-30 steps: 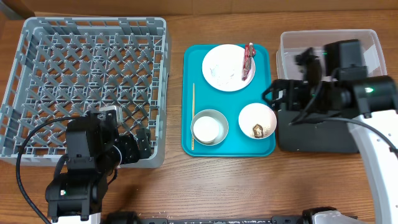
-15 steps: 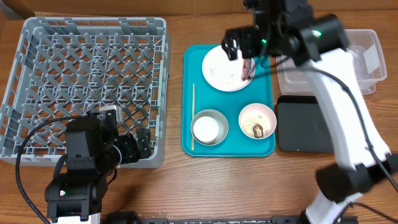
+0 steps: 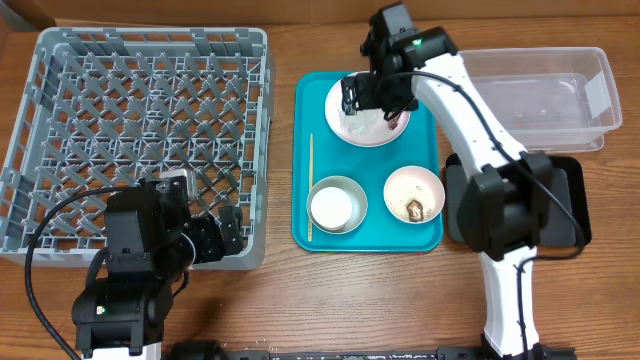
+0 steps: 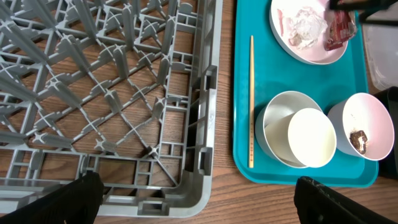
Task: Sort waste into correct bins and load items into the dishwasher
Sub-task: 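Move the right gripper over the white plate and grasp the tissue, then carry the tissue with the right gripper and drop it in the clear bin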
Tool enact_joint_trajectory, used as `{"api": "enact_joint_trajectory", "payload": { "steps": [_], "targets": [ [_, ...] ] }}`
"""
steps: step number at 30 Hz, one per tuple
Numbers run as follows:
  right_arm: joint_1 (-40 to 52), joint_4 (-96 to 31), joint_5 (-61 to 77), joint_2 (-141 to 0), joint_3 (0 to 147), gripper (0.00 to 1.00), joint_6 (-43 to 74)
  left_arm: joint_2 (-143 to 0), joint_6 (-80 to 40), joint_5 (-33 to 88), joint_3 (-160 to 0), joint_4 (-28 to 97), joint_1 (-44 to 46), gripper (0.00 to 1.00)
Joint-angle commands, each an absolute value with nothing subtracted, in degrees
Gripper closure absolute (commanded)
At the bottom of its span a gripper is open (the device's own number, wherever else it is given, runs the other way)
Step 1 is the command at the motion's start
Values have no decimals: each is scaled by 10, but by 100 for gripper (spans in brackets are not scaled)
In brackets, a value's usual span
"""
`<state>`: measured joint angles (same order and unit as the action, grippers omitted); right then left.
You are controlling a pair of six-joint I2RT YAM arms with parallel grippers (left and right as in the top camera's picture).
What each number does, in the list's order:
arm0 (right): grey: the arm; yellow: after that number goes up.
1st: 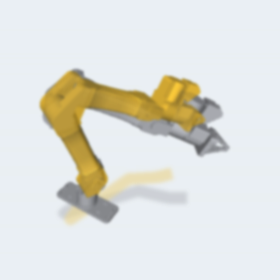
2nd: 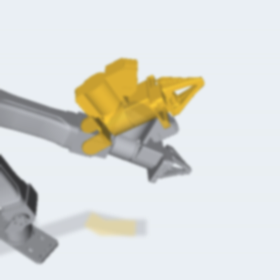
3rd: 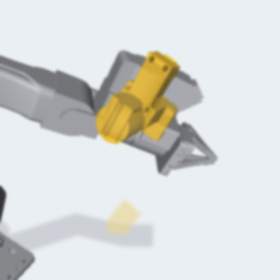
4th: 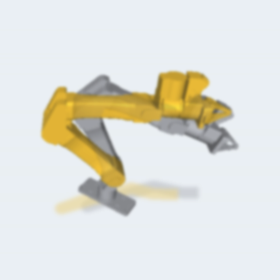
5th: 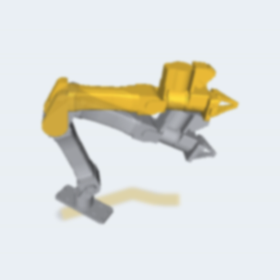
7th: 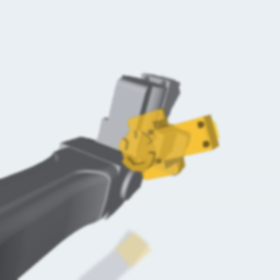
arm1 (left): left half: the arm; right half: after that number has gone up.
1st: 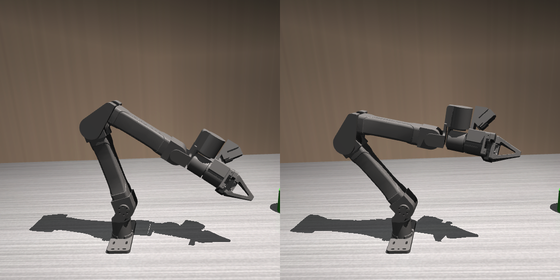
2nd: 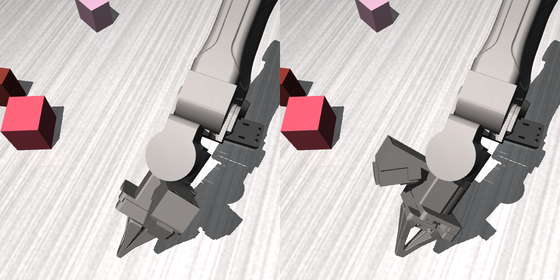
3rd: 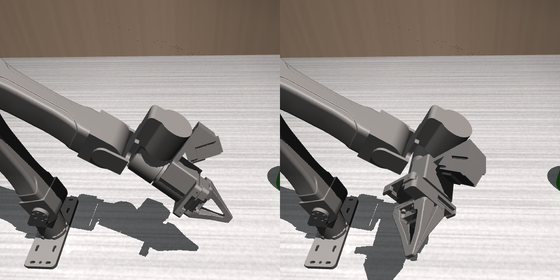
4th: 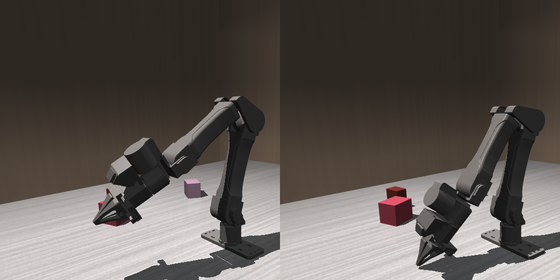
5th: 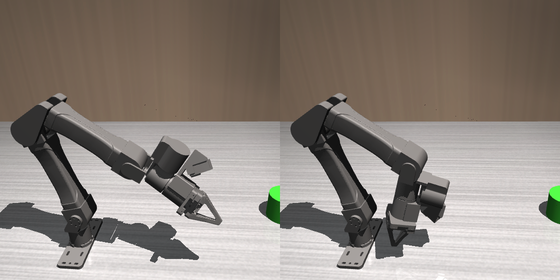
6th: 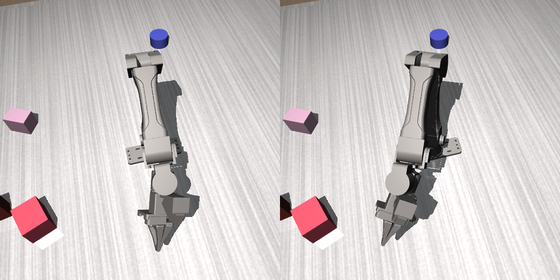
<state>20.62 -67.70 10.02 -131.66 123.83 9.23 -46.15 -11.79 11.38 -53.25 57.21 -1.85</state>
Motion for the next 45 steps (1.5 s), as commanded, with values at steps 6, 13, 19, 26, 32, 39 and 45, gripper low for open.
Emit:
{"api": "enact_joint_trajectory", "payload": {
  "steps": [6, 13, 19, 26, 32, 39, 45],
  "targets": [
    [207, -660, 105, -1393, 1242, 20, 167, -461, -109, 119, -546, 570, -18, 0],
    [207, -658, 107, -1401, 1242, 62, 168, -461, -109, 119, -546, 571, -18, 0],
    [202, -687, 112, -1387, 1246, 96, 168, -461, -109, 119, -546, 571, -18, 0],
    [140, -768, 109, -1318, 1341, 96, 168, -461, -109, 119, -546, 571, -18, 0],
    [37, -809, 60, -1256, 1370, 96, 165, -461, -109, 119, -546, 571, -18, 0],
    [-44, -834, 53, -1272, 1368, 91, 170, -461, -109, 119, -546, 570, -18, 0],
    [-60, -846, 65, -1279, 1369, 18, 161, -461, -109, 119, -546, 570, -18, 0]
  ]
}}
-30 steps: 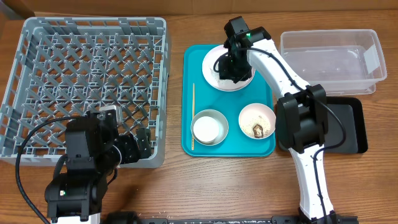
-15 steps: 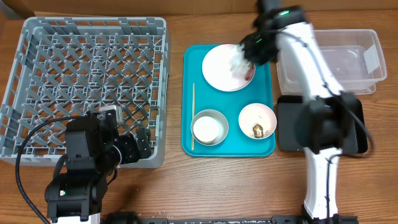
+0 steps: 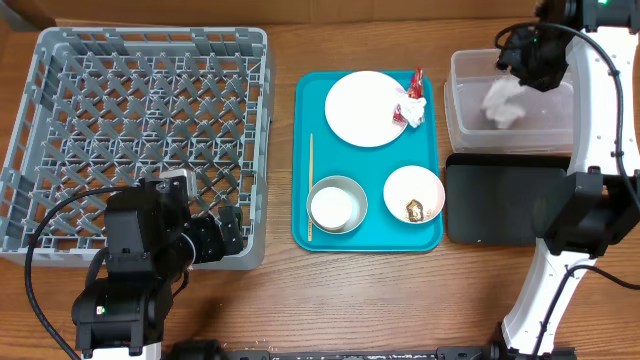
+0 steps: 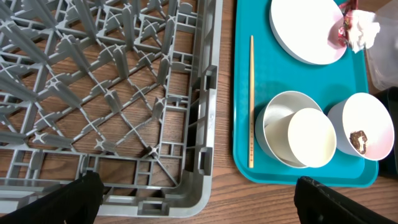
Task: Sort waste into correct bins and load items into the dishwasher
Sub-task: 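Carry the tissue with the right gripper and drop it in the clear bin, then return the right gripper to the plate and grasp the red wrapper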
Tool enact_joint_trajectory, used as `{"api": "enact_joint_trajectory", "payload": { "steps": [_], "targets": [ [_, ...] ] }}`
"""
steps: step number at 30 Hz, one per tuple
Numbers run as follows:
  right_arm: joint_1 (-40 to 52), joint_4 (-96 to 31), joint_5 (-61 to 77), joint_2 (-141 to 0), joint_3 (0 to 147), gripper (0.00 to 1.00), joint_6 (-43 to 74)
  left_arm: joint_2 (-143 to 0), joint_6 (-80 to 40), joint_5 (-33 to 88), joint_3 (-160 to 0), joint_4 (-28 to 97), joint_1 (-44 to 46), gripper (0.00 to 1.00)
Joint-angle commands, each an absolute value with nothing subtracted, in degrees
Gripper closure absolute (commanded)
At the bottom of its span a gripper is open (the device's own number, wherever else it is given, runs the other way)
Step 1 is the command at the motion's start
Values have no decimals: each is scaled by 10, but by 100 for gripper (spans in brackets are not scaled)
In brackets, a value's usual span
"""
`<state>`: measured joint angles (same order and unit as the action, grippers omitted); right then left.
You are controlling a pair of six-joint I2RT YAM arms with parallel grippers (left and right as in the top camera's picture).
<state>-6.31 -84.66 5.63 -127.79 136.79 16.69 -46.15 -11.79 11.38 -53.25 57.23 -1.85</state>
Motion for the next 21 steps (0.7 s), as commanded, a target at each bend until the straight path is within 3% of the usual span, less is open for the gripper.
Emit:
{"api": "enact_joint_trajectory", "payload": {
  "steps": [1, 5, 10, 15, 21],
  "targets": [
    [-60, -846, 73, -1278, 1369, 6, 161, -461, -109, 119, -546, 570, -18, 0],
    [-49, -841, 193, -1260, 1369, 4, 103, -461, -109, 119, -546, 570, -18, 0],
    [3, -842, 189, -1255, 1368, 4, 62, -461, -109, 119, -546, 570, -18, 0],
    [76, -842, 80, -1270, 1368, 4, 63, -461, -109, 121, -546, 570, -18, 0],
    [143, -837, -31, -1305, 1336, 4, 158, -461, -109, 121, -546, 573, -18, 0]
  ]
}}
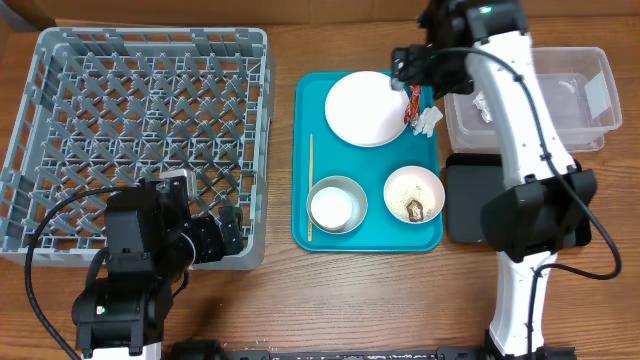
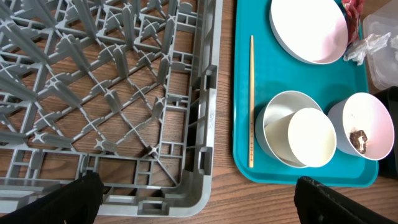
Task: Sort waste into correct bins and load items into the dishwasher
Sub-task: 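Return the right gripper to the plate and grasp the red wrapper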
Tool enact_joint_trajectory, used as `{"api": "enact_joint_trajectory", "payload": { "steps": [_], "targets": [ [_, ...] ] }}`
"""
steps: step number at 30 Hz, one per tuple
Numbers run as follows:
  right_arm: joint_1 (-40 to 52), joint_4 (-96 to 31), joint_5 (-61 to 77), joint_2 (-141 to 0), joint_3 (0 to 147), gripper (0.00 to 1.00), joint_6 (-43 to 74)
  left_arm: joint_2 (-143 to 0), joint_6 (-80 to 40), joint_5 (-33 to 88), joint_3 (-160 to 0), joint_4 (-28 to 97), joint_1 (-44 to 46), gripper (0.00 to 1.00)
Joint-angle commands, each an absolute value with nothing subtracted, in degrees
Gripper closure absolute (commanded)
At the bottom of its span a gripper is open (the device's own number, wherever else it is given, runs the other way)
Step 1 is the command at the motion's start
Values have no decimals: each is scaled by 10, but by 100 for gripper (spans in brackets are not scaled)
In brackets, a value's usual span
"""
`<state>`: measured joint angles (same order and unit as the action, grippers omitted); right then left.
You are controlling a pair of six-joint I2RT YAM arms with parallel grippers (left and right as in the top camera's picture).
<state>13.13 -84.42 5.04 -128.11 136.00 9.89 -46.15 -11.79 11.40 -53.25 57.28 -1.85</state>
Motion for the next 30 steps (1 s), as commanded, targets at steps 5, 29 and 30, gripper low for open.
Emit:
{"api": "enact_joint_trajectory", "payload": {
  "steps": [5, 29, 30],
  "targets": [
    [153, -808, -79, -1328, 1276, 4, 262, -461, -109, 121, -546, 575, -18, 0],
    [148, -607, -81, -1328, 1117, 20, 286, -461, -109, 121, -546, 586, -18, 0],
    [148, -603, -81, -1328, 1109, 20, 290, -461, -109, 121, -546, 587, -18, 0]
  ]
}}
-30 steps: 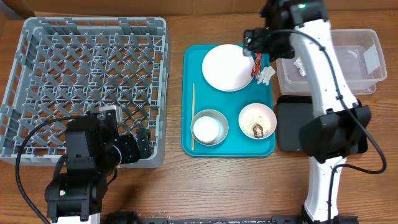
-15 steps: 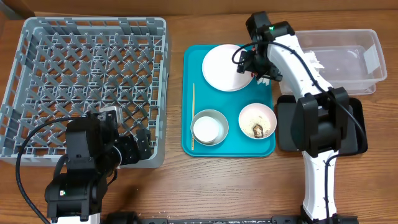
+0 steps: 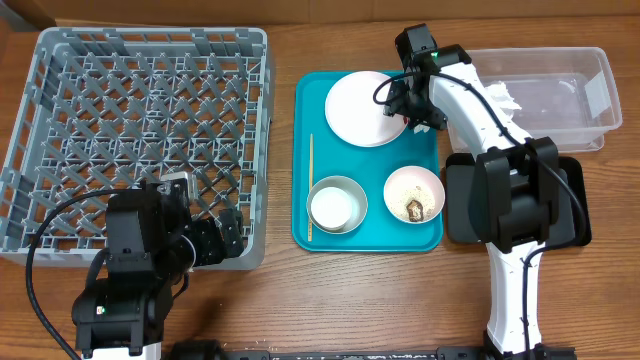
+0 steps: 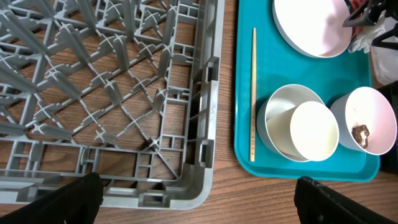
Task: Sort waste into correct bins and load items into the dishwasher
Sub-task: 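Return the right gripper to the plate and grasp the red wrapper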
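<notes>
My right gripper [image 3: 408, 108] is down at the right edge of the white plate [image 3: 358, 108] on the teal tray [image 3: 320, 235]. It hides the waste there; the left wrist view shows a white crumple [image 4: 360, 42] under its fingers, and I cannot make out its jaws. A white tissue [image 3: 497, 97] lies in the clear bin [image 3: 560, 90]. My left gripper [image 4: 199, 199] is open and empty over the front right corner of the grey dish rack [image 3: 262, 150]. The tray also holds a chopstick [image 3: 310, 185], a metal bowl [image 3: 336, 204] with a white cup [image 4: 314, 130] in it, and a white bowl [image 3: 413, 194] with food scraps.
A black bin [image 3: 565, 200] sits on the table in front of the clear bin, right of the tray. The rack fills the left half of the table. Bare wood runs along the front edge.
The right gripper has come down from just above the plate's right edge onto the wrapper and white crumple there, now hiding them in the overhead view. The left arm has barely shifted.
The right gripper was first on the plate among a tissue and a red wrapper. Then it hung over the clear bin with the tissue, the wrapper left at the plate's edge. Then it was back by the plate, tissue in the bin, and now sits on the wrapper.
</notes>
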Tool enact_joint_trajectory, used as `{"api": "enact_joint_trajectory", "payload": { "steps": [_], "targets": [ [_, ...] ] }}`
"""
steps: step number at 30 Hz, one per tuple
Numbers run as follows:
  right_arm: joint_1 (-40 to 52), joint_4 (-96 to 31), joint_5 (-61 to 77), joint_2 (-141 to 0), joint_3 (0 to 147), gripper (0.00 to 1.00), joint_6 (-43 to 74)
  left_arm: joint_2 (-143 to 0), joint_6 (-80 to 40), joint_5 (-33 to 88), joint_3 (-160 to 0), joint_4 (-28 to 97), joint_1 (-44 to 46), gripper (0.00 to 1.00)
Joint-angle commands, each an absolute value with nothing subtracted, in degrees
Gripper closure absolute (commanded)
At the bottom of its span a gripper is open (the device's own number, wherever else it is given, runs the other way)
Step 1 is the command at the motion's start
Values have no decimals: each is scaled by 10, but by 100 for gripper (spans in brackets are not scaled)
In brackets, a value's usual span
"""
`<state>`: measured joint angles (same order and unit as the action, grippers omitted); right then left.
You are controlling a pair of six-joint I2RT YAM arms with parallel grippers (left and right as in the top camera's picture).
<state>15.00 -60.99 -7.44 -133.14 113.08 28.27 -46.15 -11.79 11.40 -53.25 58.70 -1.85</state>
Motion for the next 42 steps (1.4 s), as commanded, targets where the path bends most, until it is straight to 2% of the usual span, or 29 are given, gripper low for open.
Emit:
{"api": "enact_joint_trajectory", "payload": {
  "steps": [1, 2, 3, 9, 11, 15, 23, 31, 42],
  "targets": [
    [148, -600, -81, -1328, 1103, 20, 297, -461, -109, 121, -546, 586, -18, 0],
    [148, -596, -81, -1328, 1097, 23, 301, -461, -109, 121, -546, 586, -18, 0],
    [148, -592, -81, -1328, 1092, 32, 302, -461, -109, 121, -546, 586, -18, 0],
    [147, -595, -81, -1328, 1094, 60, 305, -461, -109, 121, -546, 587, -18, 0],
    [145, -599, -81, -1328, 1096, 64, 305, -461, -109, 121, -546, 587, -18, 0],
    [138, -613, -81, -1324, 1106, 64, 304, -461, -109, 121, -546, 587, -18, 0],
    [130, -622, -81, -1310, 1115, 56, 302, -461, -109, 121, -546, 587, -18, 0],
    [130, -619, -81, -1306, 1115, 56, 302, -461, -109, 121, -546, 587, -18, 0],
    [130, -616, -86, -1298, 1148, 50, 296, -461, -109, 121, -546, 588, -18, 0]
  ]
}}
